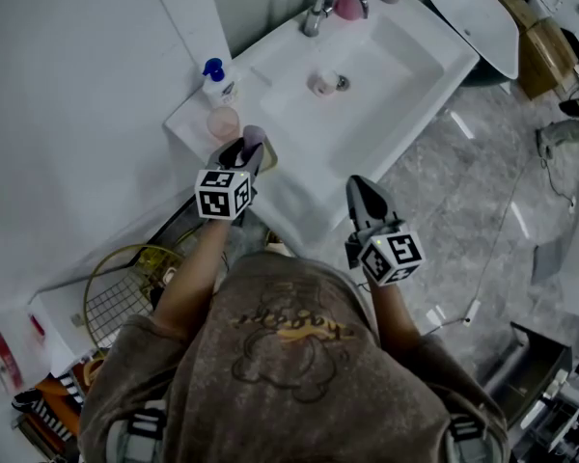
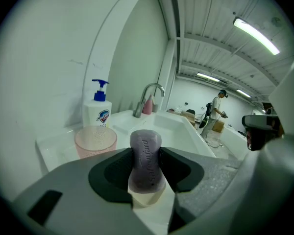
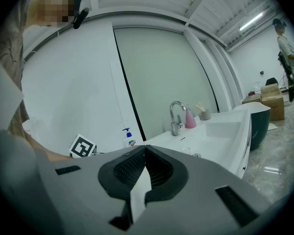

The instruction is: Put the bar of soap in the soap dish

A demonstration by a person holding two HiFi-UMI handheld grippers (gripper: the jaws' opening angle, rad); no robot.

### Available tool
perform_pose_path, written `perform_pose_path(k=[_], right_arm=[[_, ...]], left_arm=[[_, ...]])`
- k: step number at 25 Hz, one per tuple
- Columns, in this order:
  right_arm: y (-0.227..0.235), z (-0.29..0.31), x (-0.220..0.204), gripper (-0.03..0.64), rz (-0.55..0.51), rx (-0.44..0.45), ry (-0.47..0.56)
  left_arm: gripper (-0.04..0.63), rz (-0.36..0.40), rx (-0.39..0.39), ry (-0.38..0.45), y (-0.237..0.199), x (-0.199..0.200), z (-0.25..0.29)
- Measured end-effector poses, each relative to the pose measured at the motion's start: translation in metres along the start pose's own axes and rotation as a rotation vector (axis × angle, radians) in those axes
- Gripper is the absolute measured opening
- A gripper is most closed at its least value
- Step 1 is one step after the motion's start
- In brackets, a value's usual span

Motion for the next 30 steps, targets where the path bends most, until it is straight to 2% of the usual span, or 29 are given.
perform_pose_path(k=[8,20,30], right_arm=[[0.01,0.011,0.0,0.0,0.013,-0.02,-0.008],[0.019,0.029,-0.001,0.0,0.018,-0.019,-0.028],[0.026,0.031,-0.003,0.0,0.017,-0.019,-0.046]], left_arm=[[0.175,-0.044,0.0,-0.101,-0.006,-0.018,0.028],[0.173,-0.043,0.018,-0.209,-0.014,-0.031,0.053],[0.173,-0.037,0.085,-0.308,-0.02,-0.038,0.063]])
Point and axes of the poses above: the fingertips, and each gripper's own axes: z forward along the fingers, y to its right, x out of its top, the point moved 2 cm from there along -z, backward along the fingers, and after that the axes turned 9 degrees about -y, right-handed, at the moved point
